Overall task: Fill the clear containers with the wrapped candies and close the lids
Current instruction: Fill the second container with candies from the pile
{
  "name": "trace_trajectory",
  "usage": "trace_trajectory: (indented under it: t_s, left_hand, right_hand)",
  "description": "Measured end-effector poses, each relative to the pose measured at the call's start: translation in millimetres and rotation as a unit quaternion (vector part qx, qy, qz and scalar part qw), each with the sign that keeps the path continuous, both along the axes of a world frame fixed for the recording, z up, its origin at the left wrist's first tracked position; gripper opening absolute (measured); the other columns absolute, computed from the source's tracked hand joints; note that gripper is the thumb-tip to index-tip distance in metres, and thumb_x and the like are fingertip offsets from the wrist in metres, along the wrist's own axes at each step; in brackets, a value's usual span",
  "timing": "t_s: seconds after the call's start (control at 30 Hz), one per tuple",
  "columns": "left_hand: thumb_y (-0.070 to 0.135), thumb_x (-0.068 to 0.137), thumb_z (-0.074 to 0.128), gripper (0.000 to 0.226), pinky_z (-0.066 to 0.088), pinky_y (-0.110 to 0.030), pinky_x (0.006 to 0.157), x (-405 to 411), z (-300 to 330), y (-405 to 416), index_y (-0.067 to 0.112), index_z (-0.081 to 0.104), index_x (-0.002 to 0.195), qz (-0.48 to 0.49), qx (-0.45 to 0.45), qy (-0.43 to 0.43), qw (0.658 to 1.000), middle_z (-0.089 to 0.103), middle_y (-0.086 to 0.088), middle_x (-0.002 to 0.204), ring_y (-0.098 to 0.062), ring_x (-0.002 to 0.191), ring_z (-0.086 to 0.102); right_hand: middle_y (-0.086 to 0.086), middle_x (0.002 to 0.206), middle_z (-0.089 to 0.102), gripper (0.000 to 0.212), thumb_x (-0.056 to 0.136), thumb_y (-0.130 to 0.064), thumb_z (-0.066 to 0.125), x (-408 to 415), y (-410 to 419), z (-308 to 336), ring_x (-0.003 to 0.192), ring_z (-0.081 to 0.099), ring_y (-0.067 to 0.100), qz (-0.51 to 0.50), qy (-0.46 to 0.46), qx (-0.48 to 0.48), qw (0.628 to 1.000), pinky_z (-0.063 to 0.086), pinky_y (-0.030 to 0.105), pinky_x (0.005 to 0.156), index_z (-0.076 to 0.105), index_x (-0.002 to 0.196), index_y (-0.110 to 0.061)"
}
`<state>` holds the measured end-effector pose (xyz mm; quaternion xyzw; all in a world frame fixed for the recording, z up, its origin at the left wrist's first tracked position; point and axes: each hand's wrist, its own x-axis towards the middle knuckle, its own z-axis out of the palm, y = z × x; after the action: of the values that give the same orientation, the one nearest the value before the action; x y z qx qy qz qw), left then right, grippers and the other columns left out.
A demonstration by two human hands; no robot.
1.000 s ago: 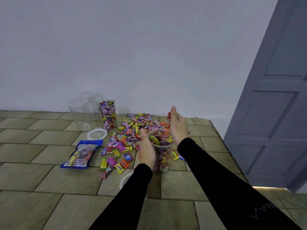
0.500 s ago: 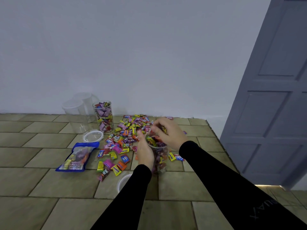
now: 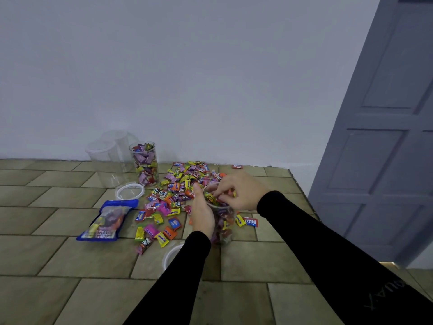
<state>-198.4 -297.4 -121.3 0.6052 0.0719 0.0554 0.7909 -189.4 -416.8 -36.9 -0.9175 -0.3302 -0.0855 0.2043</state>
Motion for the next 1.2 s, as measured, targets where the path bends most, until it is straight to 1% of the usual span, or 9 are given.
trace_trajectory:
  t_s: [0.27,0.37,0.43,0.53,0.63,0.73,0.83,0.93,1.2]
  left_hand:
    - [0.059,0.099,0.018,0.068,0.05,-0.029,0.087,-6.5,12.6,1.9,0.018,0.073,0.099,-0.004,-0.008,-0.011,1.0,0.075,-0.004,0.097,-0.017,0.1,0.068]
    - [0.064,0.096,0.019,0.069,0.047,-0.039,0.1,-4.8,10.7,2.6,0.023,0.073,0.099,-0.019,0.013,-0.017,1.0,0.074,-0.002,0.1,-0.015,0.102,0.067]
    - [0.071,0.092,0.019,0.071,0.044,-0.043,0.105,-3.6,9.5,4.9,0.025,0.073,0.104,-0.029,0.015,-0.005,0.999,0.074,0.0,0.104,-0.015,0.107,0.065]
    - [0.079,0.085,0.021,0.078,0.046,-0.039,0.102,-2.4,10.3,12.7,0.024,0.071,0.109,-0.052,0.023,0.001,0.998,0.073,-0.001,0.108,-0.017,0.11,0.064]
    - [0.052,0.101,0.024,0.056,0.05,-0.029,0.083,-5.8,15.9,25.6,0.018,0.068,0.101,-0.008,0.007,-0.016,1.0,0.071,-0.008,0.104,-0.019,0.099,0.064]
    - [0.035,0.102,0.042,0.027,0.047,-0.032,0.079,-8.6,12.3,48.6,0.024,0.064,0.091,0.052,0.136,-0.053,0.988,0.068,-0.002,0.096,-0.017,0.091,0.062]
    - [0.03,0.085,0.048,0.018,0.04,-0.043,0.079,-5.9,-5.6,78.4,0.016,0.061,0.088,0.103,0.305,-0.033,0.946,0.062,-0.012,0.093,-0.033,0.094,0.055]
    - [0.018,0.089,0.052,0.029,0.03,-0.04,0.095,-11.6,-14.2,107.3,0.012,0.057,0.116,0.104,0.484,0.04,0.868,0.052,-0.015,0.126,-0.033,0.118,0.041]
    - [0.043,0.101,0.034,0.052,0.023,-0.044,0.111,-26.8,-41.8,157.2,0.024,0.026,0.149,0.029,0.674,0.081,0.734,0.023,-0.007,0.154,-0.028,0.139,0.022]
  right_hand:
    - [-0.005,0.1,0.072,0.024,0.09,-0.011,0.055,0.3,20.2,19.0,0.07,0.05,0.004,-0.044,0.122,-0.168,0.977,0.031,0.006,0.054,0.076,0.104,-0.015]
    - [-0.002,0.092,0.072,0.024,0.089,-0.009,0.054,0.2,23.8,20.7,0.058,0.046,0.006,-0.067,0.131,-0.164,0.975,0.032,0.009,0.048,0.076,0.098,-0.011]
    - [-0.007,0.076,0.066,0.023,0.087,-0.006,0.052,-1.5,26.6,23.7,0.053,0.044,0.006,-0.089,0.115,-0.16,0.976,0.033,0.017,0.047,0.075,0.084,-0.01]
    - [0.0,0.082,0.069,0.025,0.084,-0.009,0.049,-4.8,31.2,29.3,0.057,0.053,0.017,-0.131,0.058,-0.136,0.98,0.042,0.024,0.052,0.064,0.065,-0.017]
    - [0.004,0.077,0.062,0.023,0.084,-0.011,0.048,-11.9,43.3,35.8,0.072,0.057,0.024,-0.127,-0.019,-0.076,0.989,0.048,0.031,0.064,0.068,0.073,-0.015]
    - [0.008,0.089,0.063,0.024,0.089,-0.014,0.046,-20.7,67.9,36.0,0.083,0.058,0.024,-0.092,-0.062,-0.04,0.993,0.047,0.033,0.071,0.069,0.085,-0.008]
    - [0.01,0.09,0.058,0.022,0.091,-0.016,0.045,-25.4,98.1,22.9,0.086,0.055,0.025,-0.061,-0.068,-0.028,0.995,0.047,0.039,0.08,0.064,0.085,-0.006]
    - [0.013,0.099,0.056,0.022,0.094,-0.014,0.042,-23.1,124.9,-2.6,0.094,0.054,0.026,-0.051,-0.024,-0.062,0.997,0.044,0.037,0.089,0.061,0.095,-0.004]
    - [0.015,0.128,0.043,0.033,0.097,-0.019,0.041,-6.8,154.0,-77.4,0.121,0.04,0.032,-0.087,0.057,-0.162,0.981,0.043,0.042,0.089,0.047,0.127,-0.009]
